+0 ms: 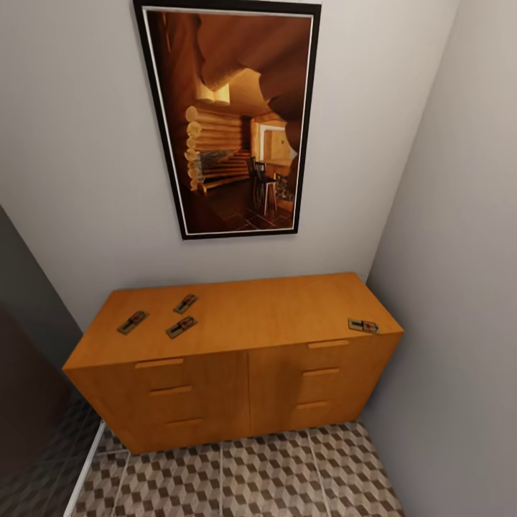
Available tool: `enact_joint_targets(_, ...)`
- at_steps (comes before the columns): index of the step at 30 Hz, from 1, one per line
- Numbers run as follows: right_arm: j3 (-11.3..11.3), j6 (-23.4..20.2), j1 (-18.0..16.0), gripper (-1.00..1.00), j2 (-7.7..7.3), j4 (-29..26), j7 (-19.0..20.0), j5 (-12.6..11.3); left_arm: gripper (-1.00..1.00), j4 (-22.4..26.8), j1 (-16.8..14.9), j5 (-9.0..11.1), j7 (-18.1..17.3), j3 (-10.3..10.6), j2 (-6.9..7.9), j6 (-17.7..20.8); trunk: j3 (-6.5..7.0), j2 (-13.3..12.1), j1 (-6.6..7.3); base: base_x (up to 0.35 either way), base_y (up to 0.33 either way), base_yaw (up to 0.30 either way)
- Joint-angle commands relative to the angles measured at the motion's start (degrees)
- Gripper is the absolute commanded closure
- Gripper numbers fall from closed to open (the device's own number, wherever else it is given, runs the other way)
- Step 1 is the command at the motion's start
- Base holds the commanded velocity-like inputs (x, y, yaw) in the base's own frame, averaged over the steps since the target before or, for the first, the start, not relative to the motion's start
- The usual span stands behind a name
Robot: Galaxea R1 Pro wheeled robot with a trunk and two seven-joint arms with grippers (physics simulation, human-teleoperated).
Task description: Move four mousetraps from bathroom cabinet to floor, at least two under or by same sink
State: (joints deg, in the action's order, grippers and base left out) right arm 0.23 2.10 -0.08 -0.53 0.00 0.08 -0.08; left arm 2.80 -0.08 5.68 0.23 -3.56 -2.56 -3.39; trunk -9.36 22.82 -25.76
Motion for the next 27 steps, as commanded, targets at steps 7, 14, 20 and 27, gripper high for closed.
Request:
enact_joint_targets(7, 0.00, 0.18, -0.01, -1.00, 0.00, 0.00, 0.01, -0.01, -1.00, -0.05, -0.01, 0.32, -0.03, -0.25, -0.14, -0.12, -1.64, 2.11, -1.13, 0.000, 0.000, 0.000)
enact_joint_targets(14, 0.03, 0.19, -0.01, -1.00, 0.00, 0.00, 0.01, -0.01, -1.00, -0.07, -0.01, 0.30, -0.05, -0.22, -0.16, -0.12, -3.54, 4.91, -2.66, 0.000, 0.000, 0.000)
enact_joint_targets(20, 0.04, 0.21, -0.01, -1.00, 0.00, 0.00, 0.01, -0.01, -1.00, -0.07, -0.01, 0.30, -0.06, -0.22, -0.11, -0.12, -5.17, 7.32, -3.98, 0.000, 0.000, 0.000)
enact_joint_targets(27, 0.04, 0.21, -0.01, -1.00, 0.00, 0.00, 0.01, 0.01, -1.00, -0.08, -0.01, 0.30, -0.04, -0.22, -0.09, -0.12, -7.07, 10.13, -5.52, 0.000, 0.000, 0.000)
